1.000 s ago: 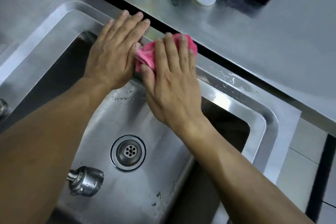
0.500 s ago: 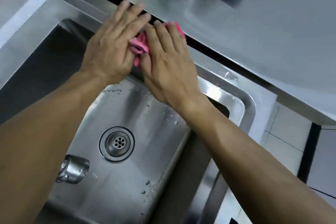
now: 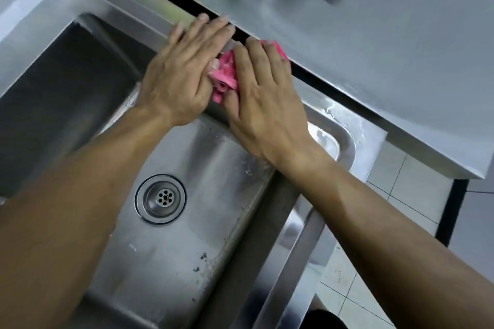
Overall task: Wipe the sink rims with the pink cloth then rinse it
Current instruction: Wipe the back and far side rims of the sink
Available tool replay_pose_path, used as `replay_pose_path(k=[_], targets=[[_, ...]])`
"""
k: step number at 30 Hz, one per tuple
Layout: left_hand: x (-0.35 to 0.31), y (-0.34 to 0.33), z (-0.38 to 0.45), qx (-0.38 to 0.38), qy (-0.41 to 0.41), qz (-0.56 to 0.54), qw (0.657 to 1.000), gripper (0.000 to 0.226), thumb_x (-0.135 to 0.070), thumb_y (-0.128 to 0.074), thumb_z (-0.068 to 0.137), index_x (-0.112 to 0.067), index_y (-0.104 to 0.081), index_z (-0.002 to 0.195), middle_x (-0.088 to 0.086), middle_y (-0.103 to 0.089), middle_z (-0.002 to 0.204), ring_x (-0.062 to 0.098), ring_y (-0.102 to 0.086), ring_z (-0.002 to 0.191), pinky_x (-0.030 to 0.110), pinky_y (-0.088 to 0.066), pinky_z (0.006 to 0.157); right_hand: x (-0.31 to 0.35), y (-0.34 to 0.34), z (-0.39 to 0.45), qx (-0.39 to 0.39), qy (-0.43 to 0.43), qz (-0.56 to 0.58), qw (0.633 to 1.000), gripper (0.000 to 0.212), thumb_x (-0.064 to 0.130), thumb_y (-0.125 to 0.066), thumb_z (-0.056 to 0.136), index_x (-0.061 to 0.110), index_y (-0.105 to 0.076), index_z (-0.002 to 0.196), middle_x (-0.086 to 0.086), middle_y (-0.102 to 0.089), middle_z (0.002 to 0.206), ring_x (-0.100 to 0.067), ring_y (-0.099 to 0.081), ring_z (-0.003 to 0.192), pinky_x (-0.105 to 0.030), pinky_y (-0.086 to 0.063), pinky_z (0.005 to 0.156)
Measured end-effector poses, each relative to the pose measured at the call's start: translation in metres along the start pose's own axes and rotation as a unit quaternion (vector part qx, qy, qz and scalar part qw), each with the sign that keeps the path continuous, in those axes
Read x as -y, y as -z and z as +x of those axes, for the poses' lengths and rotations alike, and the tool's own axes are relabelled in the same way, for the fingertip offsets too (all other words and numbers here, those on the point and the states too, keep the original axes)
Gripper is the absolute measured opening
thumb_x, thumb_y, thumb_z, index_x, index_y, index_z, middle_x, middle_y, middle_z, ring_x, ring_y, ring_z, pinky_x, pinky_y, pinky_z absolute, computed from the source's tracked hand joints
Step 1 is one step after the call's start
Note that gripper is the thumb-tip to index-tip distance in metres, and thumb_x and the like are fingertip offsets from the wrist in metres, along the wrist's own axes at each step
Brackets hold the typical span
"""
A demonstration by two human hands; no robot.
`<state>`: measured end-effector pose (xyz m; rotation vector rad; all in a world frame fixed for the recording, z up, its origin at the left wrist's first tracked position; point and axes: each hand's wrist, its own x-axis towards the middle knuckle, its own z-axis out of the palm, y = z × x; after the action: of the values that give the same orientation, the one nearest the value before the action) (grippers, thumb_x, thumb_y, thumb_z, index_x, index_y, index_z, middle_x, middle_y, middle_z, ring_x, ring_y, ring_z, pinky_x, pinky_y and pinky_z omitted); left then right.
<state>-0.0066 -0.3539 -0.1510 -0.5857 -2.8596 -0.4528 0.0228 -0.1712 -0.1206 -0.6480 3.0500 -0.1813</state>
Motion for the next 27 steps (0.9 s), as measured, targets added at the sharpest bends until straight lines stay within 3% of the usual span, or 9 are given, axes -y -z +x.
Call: replay_pose_path(k=[6,9,14,20,23,27], targets=[[-0.007,0.0,0.0,0.008,0.019,0.036,0.999,0.057,-0.028,-0.027,0.106,-0.012,-0.034,0.161,0.007,-0.03,0.169,0.028,-0.021,0.158,0.048,-0.013,0.13,-0.047,0.006,-0.074,-0.019,-0.032,0.037,0.999,0.061,0.032,-0.03,0.108,-0.001,-0.029,0.159,-0.022,-0.032,0.164,-0.037,-0.023,0.157,-0.049,-0.014,0.129],[-0.03,-0.001,0.001,-0.005,0.003,0.021,1.0,0.055,-0.025,-0.032,0.105,-0.01,-0.041,0.158,0.008,-0.035,0.166,0.03,-0.025,0.157,0.051,-0.015,0.129,-0.047,0.012,-0.065,-0.002,-0.035,0.038,0.999,0.062,0.034,-0.032,0.107,0.0,-0.029,0.159,-0.022,-0.03,0.165,-0.038,-0.022,0.157,-0.049,-0.012,0.129],[-0.054,-0.013,-0.003,0.019,-0.001,0.02,1.0,0.054,-0.029,-0.025,0.11,-0.014,-0.033,0.162,0.006,-0.03,0.169,0.028,-0.02,0.159,0.047,-0.012,0.13,-0.068,0.018,-0.04,0.04,0.1,0.035,0.994,0.064,0.039,-0.03,0.109,0.001,-0.031,0.159,-0.019,-0.03,0.166,-0.034,-0.022,0.158,-0.045,-0.011,0.13],[-0.065,-0.013,-0.004,0.058,0.055,0.05,0.996,0.059,-0.037,-0.02,0.108,-0.022,-0.018,0.165,0.001,-0.013,0.174,0.024,-0.006,0.161,0.047,-0.005,0.131,-0.137,0.033,-0.106,0.084,0.096,0.108,0.986,0.064,0.039,-0.036,0.105,0.014,-0.026,0.164,-0.005,-0.022,0.172,-0.02,-0.007,0.162,-0.034,-0.005,0.132],[-0.083,-0.015,-0.004,0.052,0.107,0.053,0.991,0.06,-0.038,-0.021,0.109,-0.022,-0.016,0.166,0.001,-0.011,0.174,0.025,-0.003,0.161,0.047,-0.003,0.13,-0.128,0.033,-0.077,0.091,0.132,0.089,0.983,0.066,0.038,-0.034,0.103,0.012,-0.025,0.164,-0.01,-0.022,0.171,-0.027,-0.011,0.161,-0.039,-0.007,0.132],[-0.088,-0.014,-0.005,0.053,0.129,0.05,0.989,0.058,-0.038,-0.021,0.11,-0.023,-0.015,0.166,0.001,-0.009,0.174,0.024,-0.002,0.161,0.045,-0.003,0.13,-0.108,0.027,-0.041,0.065,0.185,0.063,0.978,0.065,0.039,-0.034,0.105,0.009,-0.027,0.163,-0.011,-0.024,0.171,-0.03,-0.016,0.16,-0.029,-0.002,0.129]])
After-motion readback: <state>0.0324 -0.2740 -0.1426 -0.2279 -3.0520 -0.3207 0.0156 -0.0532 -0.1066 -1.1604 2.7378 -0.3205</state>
